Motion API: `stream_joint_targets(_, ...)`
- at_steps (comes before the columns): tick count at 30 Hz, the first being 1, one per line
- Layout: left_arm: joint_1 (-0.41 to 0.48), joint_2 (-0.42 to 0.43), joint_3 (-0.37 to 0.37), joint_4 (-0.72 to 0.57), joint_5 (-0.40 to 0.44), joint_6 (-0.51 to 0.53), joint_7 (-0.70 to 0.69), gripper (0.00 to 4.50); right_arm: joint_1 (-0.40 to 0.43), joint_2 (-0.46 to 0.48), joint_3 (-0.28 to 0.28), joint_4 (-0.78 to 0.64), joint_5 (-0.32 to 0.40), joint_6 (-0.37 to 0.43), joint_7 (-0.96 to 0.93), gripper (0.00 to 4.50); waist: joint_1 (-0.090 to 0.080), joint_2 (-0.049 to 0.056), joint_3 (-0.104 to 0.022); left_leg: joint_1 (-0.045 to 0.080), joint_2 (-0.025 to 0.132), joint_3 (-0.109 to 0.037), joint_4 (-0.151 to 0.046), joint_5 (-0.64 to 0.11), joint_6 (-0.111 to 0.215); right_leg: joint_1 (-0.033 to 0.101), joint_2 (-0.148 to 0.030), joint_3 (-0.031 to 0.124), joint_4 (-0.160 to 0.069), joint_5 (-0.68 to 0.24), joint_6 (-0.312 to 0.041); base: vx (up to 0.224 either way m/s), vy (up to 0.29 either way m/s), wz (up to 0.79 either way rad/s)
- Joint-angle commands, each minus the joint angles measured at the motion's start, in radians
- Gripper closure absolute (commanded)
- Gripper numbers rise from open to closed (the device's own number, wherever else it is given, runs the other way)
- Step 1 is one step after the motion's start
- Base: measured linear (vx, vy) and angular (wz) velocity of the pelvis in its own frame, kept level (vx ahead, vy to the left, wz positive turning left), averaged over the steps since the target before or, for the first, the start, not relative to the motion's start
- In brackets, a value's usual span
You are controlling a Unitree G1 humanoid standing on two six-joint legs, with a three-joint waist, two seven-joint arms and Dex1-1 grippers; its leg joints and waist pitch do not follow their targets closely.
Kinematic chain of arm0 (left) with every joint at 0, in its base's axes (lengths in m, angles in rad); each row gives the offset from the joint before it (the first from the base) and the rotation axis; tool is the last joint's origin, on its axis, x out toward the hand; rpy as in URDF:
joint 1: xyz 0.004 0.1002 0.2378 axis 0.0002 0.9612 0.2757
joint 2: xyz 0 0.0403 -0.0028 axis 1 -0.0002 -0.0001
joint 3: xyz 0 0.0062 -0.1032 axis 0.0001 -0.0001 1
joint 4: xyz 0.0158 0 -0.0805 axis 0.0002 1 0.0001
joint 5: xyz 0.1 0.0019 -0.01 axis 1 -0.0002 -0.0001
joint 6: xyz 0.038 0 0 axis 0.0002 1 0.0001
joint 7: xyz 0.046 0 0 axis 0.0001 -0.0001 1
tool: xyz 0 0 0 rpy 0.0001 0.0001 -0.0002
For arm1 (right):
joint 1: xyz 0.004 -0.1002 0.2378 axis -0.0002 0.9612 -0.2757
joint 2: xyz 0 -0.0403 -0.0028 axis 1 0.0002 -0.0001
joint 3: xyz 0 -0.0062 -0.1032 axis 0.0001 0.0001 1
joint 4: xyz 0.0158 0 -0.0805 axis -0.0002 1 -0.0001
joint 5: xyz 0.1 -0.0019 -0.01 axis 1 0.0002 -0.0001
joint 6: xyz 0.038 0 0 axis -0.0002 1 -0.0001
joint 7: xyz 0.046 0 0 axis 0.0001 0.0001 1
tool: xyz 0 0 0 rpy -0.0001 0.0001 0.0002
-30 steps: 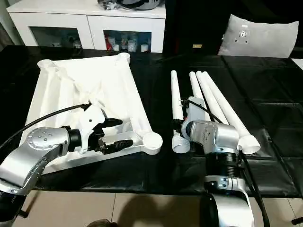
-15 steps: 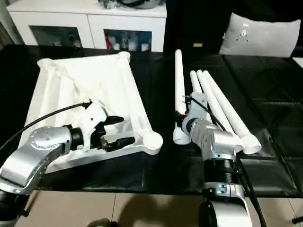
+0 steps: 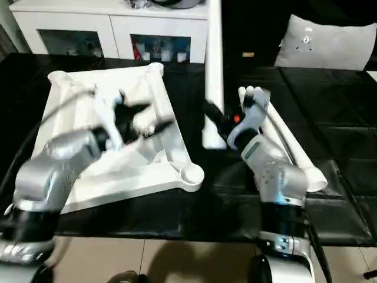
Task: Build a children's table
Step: Pick table leg
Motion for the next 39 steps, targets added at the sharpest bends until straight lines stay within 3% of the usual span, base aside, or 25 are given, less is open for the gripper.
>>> stream_joint_targets(1,-0.044,-0.026,0.059,0.014,-0.073,0.039,0.038,0.0,0.001,-0.02,-0.02,-0.023,0.049,-0.015,0.05,2.62,0.003,-0.003,-0.07,0.03,0.064,-0.02,-0.055,-0.045,0.029,0.043,-0.091,0.034,-0.062,0.212,-0.257,0.0,0.0,0.0)
stream_joint_targets(8,-0.155,-0.138,0.173,0.075,-0.234,0.114,0.132,0.0,0.015,-0.028,-0.059,-0.059,0.183,0.025,0.174,2.62,0.007,-0.008,-0.068,0.029,0.064,-0.021,-0.054,-0.06,0.048,0.042,-0.094,0.032,-0.069,0.133,-0.264,0.0,0.0,0.0)
stream_joint_targets(11,-0.159,-0.16,0.184,0.062,-0.284,0.151,0.13,0.0,0.034,-0.031,-0.045,-0.087,0.221,0.049,0.215,2.62,0.007,-0.009,-0.067,0.028,0.063,-0.019,-0.054,-0.053,0.055,0.042,-0.092,0.033,-0.072,0.119,-0.259,0.0,0.0,0.0)
stream_joint_targets(12,-0.159,-0.177,0.188,0.048,-0.31,0.169,0.131,0.0,0.049,-0.032,-0.033,-0.108,0.246,0.066,0.242,2.62,0.009,-0.021,-0.067,0.025,0.063,-0.019,-0.055,-0.045,0.062,0.044,-0.094,0.033,-0.071,0.118,-0.257,0.0,0.0,0.0)
stream_joint_targets(13,-0.16,-0.187,0.191,0.042,-0.327,0.177,0.136,0.0,0.057,-0.033,-0.023,-0.114,0.251,0.068,0.25,2.62,0.011,-0.016,-0.067,0.026,0.064,-0.019,-0.054,-0.044,0.064,0.04,-0.095,0.033,-0.073,0.111,-0.259,0.0,0.0,0.0)
stream_joint_targets(19,-0.172,-0.203,0.187,0.028,-0.373,0.213,0.155,0.0,0.082,-0.041,0.021,-0.146,0.275,0.084,0.285,2.62,0.014,-0.02,-0.064,0.027,0.065,-0.02,-0.056,-0.053,0.056,0.04,-0.095,0.034,-0.076,0.093,-0.25,0.0,0.0,0.0)
stream_joint_targets(25,-0.174,-0.206,0.16,0.029,-0.357,0.199,0.138,0.0,0.099,-0.042,0.056,-0.172,0.281,0.094,0.311,2.62,0.019,-0.018,-0.063,0.028,0.066,-0.021,-0.059,-0.059,0.043,0.037,-0.095,0.035,-0.079,0.072,-0.228,0.0,0.0,0.0)
stream_joint_targets(31,-0.173,-0.198,0.119,0.034,-0.281,0.127,0.169,0.0,0.115,-0.068,0.136,-0.186,0.18,0.019,0.303,2.62,0.021,-0.018,-0.062,0.028,0.068,-0.023,-0.062,-0.068,0.019,0.037,-0.097,0.035,-0.082,0.065,-0.2,0.0,0.0,0.0)
stream_joint_targets(32,-0.171,-0.199,0.099,0.033,-0.242,0.084,0.183,0.18,0.112,-0.064,0.173,-0.171,0.103,-0.04,0.261,2.62,0.021,-0.014,-0.063,0.027,0.069,-0.025,-0.062,-0.07,0.013,0.036,-0.098,0.035,-0.081,0.065,-0.197,0.0,0.0,0.0)
stream_joint_targets(33,-0.171,-0.199,0.099,0.033,-0.242,0.084,0.183,0.29,0.112,-0.064,0.173,-0.171,0.103,-0.04,0.261,2.62,0.021,-0.014,-0.063,0.027,0.069,-0.025,-0.062,-0.07,0.013,0.036,-0.098,0.035,-0.081,0.065,-0.197,0.0,0.0,0.0)
stream_joint_targets(36,-0.167,-0.222,0.067,0.034,-0.168,0.023,0.246,0.4,0.09,-0.034,0.223,-0.116,-0.044,-0.204,0.175,2.62,0.016,-0.013,-0.062,0.028,0.069,-0.024,-0.063,-0.091,-0.001,0.032,-0.098,0.037,-0.083,0.049,-0.194,0.0,0.0,0.0)
stream_joint_targets(39,-0.168,-0.256,0.06,0.055,-0.101,-0.048,0.33,0.64,0.072,-0.005,0.235,-0.078,-0.111,-0.326,0.123,2.62,0.012,-0.015,-0.063,0.027,0.07,-0.024,-0.063,-0.091,-0.004,0.035,-0.098,0.037,-0.08,0.08,-0.2,0.0,0.0,0.0)
